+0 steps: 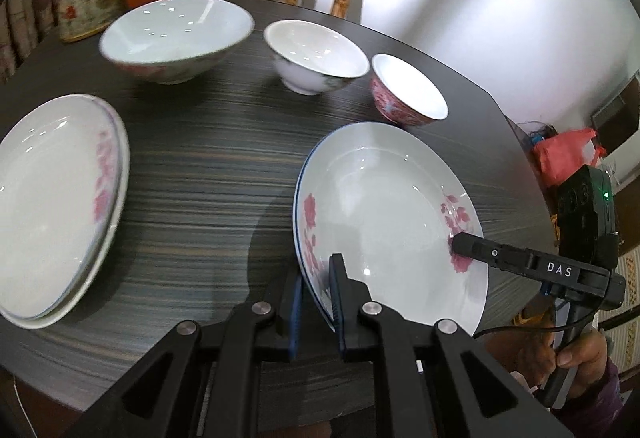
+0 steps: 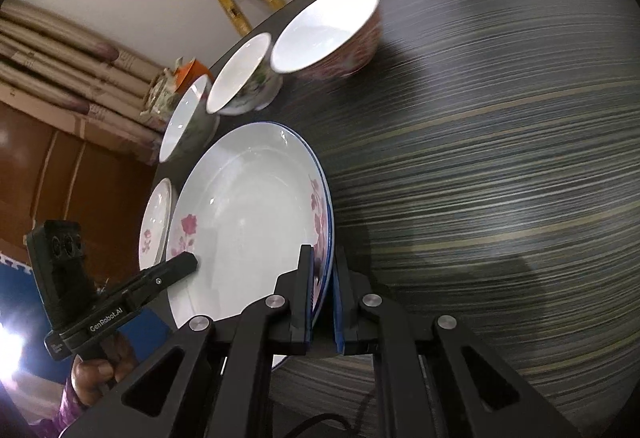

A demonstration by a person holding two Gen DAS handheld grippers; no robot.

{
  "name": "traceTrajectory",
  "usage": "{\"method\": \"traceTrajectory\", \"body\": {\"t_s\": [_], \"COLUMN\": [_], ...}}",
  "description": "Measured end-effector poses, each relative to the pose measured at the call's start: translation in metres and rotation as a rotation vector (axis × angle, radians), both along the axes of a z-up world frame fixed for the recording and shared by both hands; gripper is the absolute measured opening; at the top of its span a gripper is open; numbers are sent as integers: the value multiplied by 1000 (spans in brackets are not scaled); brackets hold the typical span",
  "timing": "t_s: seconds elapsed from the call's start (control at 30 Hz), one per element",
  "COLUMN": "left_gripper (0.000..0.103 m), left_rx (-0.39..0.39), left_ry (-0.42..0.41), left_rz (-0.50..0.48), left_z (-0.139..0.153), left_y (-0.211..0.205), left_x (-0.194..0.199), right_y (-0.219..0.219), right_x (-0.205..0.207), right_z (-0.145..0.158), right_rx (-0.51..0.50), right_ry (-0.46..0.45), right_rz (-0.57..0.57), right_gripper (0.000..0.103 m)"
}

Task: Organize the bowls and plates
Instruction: 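Carry the third plate over the plate stack and lower it on top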

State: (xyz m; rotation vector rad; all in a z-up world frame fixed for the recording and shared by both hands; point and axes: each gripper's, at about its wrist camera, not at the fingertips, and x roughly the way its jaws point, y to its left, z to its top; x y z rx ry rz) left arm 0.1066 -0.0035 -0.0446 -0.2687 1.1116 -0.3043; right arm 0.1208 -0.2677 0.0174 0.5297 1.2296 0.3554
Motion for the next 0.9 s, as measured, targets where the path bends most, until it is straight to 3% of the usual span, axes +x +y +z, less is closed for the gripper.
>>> {"method": "traceTrajectory", "body": {"t_s": [0.9], "left_gripper": [12], "left_rx": [-7], "left_ry": [-72], "left_rz": [263], "left_z": [27], "left_y": [137], "left_x": [-24], "right_y": [150], "right_x": [20], "right_z": [17], "right_rx": [20], "right_ry": [15], "right_rz": [227], "right_gripper": [12]}}
